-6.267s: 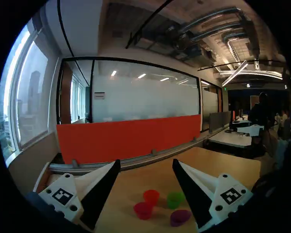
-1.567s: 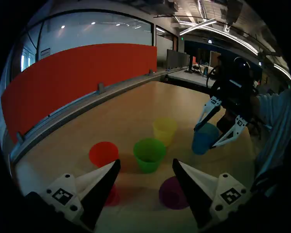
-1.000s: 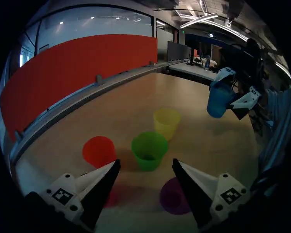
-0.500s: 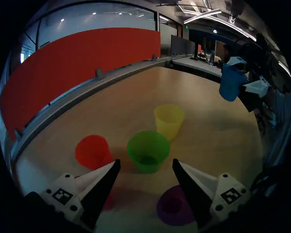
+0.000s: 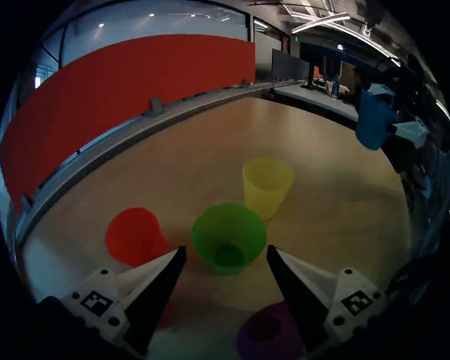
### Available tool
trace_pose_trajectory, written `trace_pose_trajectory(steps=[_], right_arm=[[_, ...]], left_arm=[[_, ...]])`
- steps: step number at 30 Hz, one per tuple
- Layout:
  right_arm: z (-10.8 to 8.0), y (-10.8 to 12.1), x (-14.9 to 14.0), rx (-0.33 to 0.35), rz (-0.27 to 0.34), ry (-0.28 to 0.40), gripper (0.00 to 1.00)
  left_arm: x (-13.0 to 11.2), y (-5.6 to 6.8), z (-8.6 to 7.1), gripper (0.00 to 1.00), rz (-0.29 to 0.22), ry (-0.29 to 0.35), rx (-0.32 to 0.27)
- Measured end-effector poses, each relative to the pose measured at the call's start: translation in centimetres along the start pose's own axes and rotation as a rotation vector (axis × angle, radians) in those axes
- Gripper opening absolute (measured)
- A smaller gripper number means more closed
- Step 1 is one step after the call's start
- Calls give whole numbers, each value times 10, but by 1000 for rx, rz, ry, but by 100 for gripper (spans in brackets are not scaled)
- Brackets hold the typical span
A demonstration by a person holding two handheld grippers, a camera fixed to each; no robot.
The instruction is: Pour water
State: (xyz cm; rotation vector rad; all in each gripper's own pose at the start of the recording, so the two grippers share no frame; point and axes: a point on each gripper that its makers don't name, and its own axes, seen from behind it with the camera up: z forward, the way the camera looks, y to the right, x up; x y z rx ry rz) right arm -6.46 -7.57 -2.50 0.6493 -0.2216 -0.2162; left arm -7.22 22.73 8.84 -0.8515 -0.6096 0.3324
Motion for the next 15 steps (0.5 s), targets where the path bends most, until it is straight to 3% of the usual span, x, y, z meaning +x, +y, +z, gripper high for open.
trace_pose_trajectory(steps=[15], right_arm=[[-7, 8, -5, -21, 6, 0, 90]], left_arm=[[4, 2, 18, 100, -10, -3, 20]])
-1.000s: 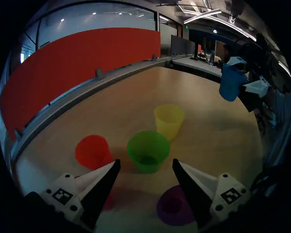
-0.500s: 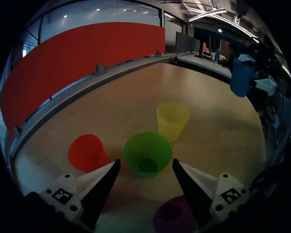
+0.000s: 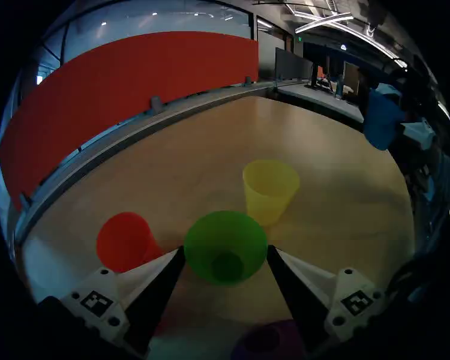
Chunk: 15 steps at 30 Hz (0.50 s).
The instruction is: Pour water
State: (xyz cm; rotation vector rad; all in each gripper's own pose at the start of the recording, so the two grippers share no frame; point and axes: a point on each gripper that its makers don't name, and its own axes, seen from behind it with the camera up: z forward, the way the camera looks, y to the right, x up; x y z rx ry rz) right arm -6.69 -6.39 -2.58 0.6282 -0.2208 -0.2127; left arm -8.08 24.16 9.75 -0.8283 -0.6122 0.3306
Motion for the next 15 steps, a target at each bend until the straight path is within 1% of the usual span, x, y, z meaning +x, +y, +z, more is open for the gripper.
trace_pose_trajectory(steps=[7, 9, 11, 15], right_arm=[[-1, 1, -1, -2, 1, -2, 90], [-1, 1, -1, -2, 1, -2, 90], [0, 1, -1, -2, 1, -1, 90], [0, 2, 0, -3, 1, -1, 90]], left_arm=[[0, -3, 3, 99, -2, 2, 20], [1, -5, 4, 95, -3, 4, 32], [2, -6, 5, 88, -8, 9, 38], [2, -6, 4, 88, -18, 12, 36]])
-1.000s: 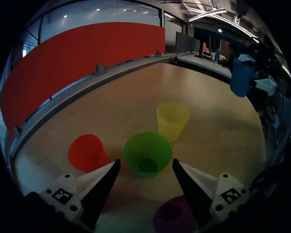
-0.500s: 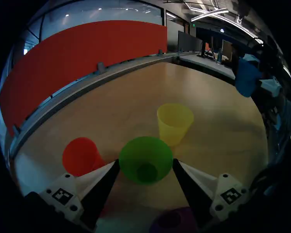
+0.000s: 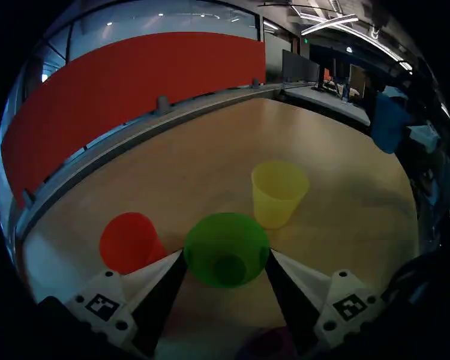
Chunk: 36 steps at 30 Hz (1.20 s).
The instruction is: Pour water
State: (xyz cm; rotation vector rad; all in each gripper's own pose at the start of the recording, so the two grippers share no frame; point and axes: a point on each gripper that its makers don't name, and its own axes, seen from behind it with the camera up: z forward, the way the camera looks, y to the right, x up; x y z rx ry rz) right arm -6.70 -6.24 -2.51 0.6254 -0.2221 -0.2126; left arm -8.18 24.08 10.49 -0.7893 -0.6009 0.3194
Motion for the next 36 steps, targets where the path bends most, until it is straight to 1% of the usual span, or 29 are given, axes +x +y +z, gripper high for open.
trace_pose_trajectory(steps=[6, 9, 12, 17, 24, 30, 36], right_arm=[[1, 0, 2, -2, 2, 5, 90], [1, -1, 5, -2, 2, 8, 90], [0, -2, 8, -3, 3, 13, 90], [0, -5, 14, -1, 3, 22, 90], [0, -12, 26, 8, 4, 39, 90], [2, -20, 37, 24, 19, 56, 90], [5, -25, 46, 34, 37, 69, 90]], left_arm=[[5, -1, -6, 88, -23, 25, -5], [10, -2, -12, 88, -30, 44, -10], [16, -2, -21, 88, -27, 68, -9], [30, -4, -40, 87, -18, 119, 6], [47, -4, -70, 88, -19, 195, 17], [62, -8, -98, 88, -20, 255, 38], [76, -10, -124, 88, -33, 319, 37]])
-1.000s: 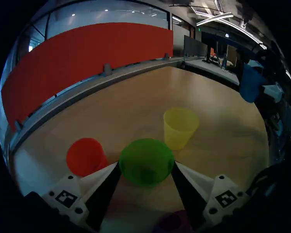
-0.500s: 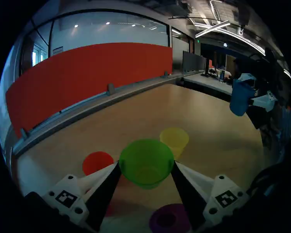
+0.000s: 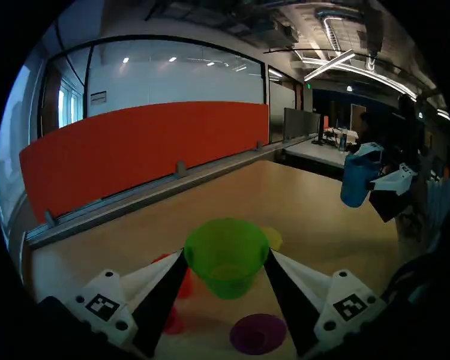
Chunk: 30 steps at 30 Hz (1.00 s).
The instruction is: Pour water
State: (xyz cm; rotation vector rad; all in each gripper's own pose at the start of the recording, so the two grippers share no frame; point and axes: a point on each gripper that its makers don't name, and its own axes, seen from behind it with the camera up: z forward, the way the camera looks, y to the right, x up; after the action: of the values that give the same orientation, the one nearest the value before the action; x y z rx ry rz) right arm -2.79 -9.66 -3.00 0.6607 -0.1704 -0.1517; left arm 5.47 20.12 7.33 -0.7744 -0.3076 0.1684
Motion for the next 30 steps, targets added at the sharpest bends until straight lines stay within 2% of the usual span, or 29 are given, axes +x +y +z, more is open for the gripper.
trace_pose_trajectory(steps=[16, 30], right_arm=[[11, -16, 22, 31, -7, 33, 90], [15, -23, 32, 48, -15, 44, 90]], left_arm=[[40, 6, -45, 89, -23, 150, -25], [53, 12, -68, 88, 8, 205, -30]])
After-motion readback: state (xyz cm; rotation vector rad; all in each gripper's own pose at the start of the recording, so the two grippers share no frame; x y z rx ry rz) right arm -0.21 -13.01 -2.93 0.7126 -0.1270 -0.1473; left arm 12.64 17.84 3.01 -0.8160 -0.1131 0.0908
